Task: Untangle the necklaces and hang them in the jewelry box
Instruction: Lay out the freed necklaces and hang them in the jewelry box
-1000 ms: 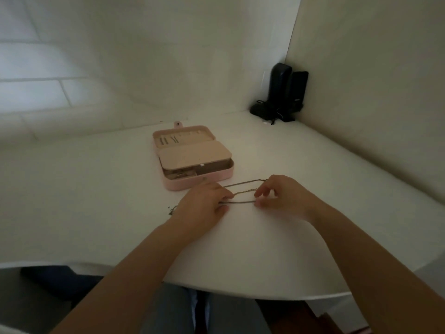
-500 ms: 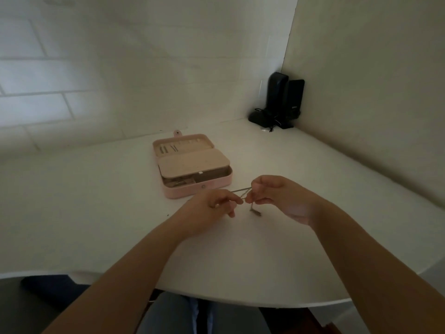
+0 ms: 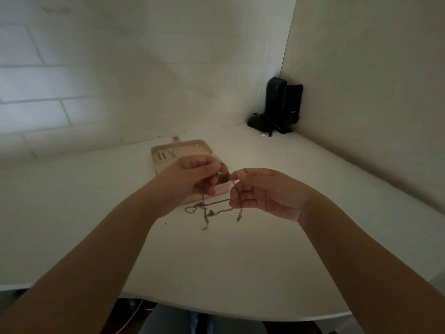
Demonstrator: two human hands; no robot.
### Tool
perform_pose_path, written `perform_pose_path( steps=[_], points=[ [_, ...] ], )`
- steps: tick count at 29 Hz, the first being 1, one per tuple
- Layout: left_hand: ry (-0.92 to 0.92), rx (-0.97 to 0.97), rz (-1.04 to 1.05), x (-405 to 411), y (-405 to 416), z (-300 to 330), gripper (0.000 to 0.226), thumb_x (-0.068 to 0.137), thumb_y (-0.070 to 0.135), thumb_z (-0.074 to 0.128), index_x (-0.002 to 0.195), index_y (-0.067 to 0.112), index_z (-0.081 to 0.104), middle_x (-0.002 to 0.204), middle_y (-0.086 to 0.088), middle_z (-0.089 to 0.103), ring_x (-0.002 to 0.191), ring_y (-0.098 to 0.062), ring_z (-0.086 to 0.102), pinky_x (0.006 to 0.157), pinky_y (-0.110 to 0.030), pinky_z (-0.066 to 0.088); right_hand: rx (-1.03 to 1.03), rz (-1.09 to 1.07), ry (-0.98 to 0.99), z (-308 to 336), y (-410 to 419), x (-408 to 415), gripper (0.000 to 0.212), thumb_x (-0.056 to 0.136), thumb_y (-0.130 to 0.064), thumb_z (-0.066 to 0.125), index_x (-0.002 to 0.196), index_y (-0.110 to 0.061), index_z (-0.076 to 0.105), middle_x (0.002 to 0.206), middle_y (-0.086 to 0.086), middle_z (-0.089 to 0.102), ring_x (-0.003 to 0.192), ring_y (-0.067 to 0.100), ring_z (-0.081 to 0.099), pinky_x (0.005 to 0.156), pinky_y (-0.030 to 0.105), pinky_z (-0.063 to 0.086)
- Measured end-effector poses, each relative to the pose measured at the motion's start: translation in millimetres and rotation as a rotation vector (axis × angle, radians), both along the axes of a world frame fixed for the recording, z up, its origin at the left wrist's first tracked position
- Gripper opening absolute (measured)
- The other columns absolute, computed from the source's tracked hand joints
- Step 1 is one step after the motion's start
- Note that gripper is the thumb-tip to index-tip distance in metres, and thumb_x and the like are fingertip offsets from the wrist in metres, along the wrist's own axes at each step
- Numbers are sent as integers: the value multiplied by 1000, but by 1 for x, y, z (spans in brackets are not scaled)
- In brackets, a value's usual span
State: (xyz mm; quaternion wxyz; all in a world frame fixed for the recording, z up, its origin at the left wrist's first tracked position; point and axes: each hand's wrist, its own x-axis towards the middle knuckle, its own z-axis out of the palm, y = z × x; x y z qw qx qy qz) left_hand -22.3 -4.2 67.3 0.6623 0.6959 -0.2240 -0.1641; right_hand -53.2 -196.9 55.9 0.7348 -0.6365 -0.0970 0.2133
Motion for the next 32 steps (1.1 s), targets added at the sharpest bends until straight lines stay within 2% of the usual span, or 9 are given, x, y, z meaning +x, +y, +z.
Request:
perform_pose_path(
  steps=[2, 5, 10, 14, 20, 24, 28, 32],
  points=[
    [-24, -3, 5, 8, 1, 10, 24, 92, 13, 47, 77, 14, 66, 60, 2, 55, 53, -8, 52, 59, -19, 52, -51, 23, -35, 8, 6, 8, 30, 91, -24, 48, 108, -2, 58, 83, 12, 65, 78, 24, 63, 79, 32, 53],
    [-87, 3, -2, 23, 4, 24, 22, 91, 15, 46, 81, 13, 65, 64, 2, 55, 57, -8, 52, 60, -19, 51, -74, 16, -111, 27, 19, 24, 28, 85, -32, 51, 95, -8, 61, 79, 8, 64, 74, 20, 60, 77, 32, 51],
    [-92, -25, -10, 60, 19, 44, 18, 87, 18, 49, 80, 12, 64, 68, 0, 57, 65, -11, 55, 68, -20, 52, -94, -65, -216, 55, 39, 59, 23, 94, -22, 45, 88, -10, 64, 75, 6, 64, 70, 16, 60, 73, 28, 53],
    [-54, 7, 83, 99, 34, 45, 21, 89, 15, 51, 74, 16, 66, 67, 2, 60, 70, -13, 58, 79, -26, 53, -110, -144, -204, 64, 47, 97, 22, 95, -22, 47, 88, -10, 64, 73, 5, 65, 68, 15, 60, 73, 28, 53],
    [-32, -15, 245, 151, 33, 29, 21, 92, 14, 47, 84, 12, 66, 84, -4, 67, 82, -14, 64, 88, -31, 49, -111, -233, -149, 53, 62, 157, 22, 95, -19, 48, 88, -8, 65, 78, 6, 66, 72, 16, 61, 72, 25, 53],
    [42, -71, 308, 182, 30, 12, 19, 91, 15, 50, 81, 13, 67, 79, -2, 69, 81, -15, 65, 87, -34, 51, -113, -274, -130, 37, 68, 195, 24, 95, -20, 47, 84, -11, 66, 77, 4, 67, 72, 15, 61, 73, 24, 51],
    [86, -77, 333, 206, 30, -1, 18, 92, 14, 50, 83, 10, 66, 80, -5, 66, 79, -15, 65, 85, -35, 53, -116, -281, -102, 22, 70, 221, 22, 95, -20, 47, 89, -7, 64, 78, 6, 65, 70, 15, 61, 69, 23, 51],
    [99, -21, 339, 217, 34, -16, 18, 91, 13, 51, 81, 9, 66, 76, -4, 64, 74, -14, 64, 72, -30, 58, -124, -251, -58, 6, 69, 236, 23, 95, -21, 47, 89, -7, 64, 77, 7, 65, 72, 16, 62, 76, 28, 53]
  ],
)
